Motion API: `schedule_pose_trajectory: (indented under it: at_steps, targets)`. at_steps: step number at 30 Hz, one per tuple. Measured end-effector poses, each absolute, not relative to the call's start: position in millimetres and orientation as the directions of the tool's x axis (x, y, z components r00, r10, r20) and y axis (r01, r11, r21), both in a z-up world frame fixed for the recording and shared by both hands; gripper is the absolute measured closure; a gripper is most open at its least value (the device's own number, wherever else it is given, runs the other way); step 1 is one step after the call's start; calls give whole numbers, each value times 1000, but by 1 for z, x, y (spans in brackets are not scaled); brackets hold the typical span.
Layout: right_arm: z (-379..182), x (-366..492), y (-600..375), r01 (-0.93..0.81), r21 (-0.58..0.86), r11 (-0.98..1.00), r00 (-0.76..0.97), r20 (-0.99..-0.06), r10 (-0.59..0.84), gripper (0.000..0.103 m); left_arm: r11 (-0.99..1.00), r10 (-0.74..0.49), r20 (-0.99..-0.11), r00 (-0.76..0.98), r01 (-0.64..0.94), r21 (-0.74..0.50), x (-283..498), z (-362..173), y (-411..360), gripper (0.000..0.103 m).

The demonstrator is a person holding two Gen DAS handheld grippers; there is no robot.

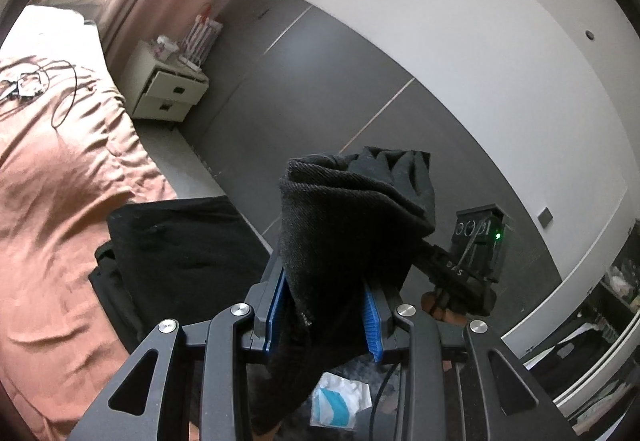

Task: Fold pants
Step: 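Lift the folded sweatpants with both tools and carry them along the bed, then lower the folded sweatpants onto the bed corner with both tools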

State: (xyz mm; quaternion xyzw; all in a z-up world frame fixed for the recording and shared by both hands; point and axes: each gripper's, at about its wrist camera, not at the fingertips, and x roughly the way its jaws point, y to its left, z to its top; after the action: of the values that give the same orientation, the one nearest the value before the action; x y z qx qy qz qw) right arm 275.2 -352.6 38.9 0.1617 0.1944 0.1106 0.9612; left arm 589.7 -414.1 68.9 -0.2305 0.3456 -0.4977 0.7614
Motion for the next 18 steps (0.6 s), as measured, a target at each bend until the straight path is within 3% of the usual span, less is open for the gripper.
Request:
schedule_pose_trajectory:
  at_steps: [10, 18]
  targets:
    - [44, 325, -332, -66, 355, 933, 864, -447, 231, 80, 411, -911, -323, 255, 542, -733, 661, 27, -422, 69]
    - [46, 364, -322, 39, 329, 944, 811, -562, 163, 77, 501, -866, -428, 260, 465, -730, 722, -26, -439, 69]
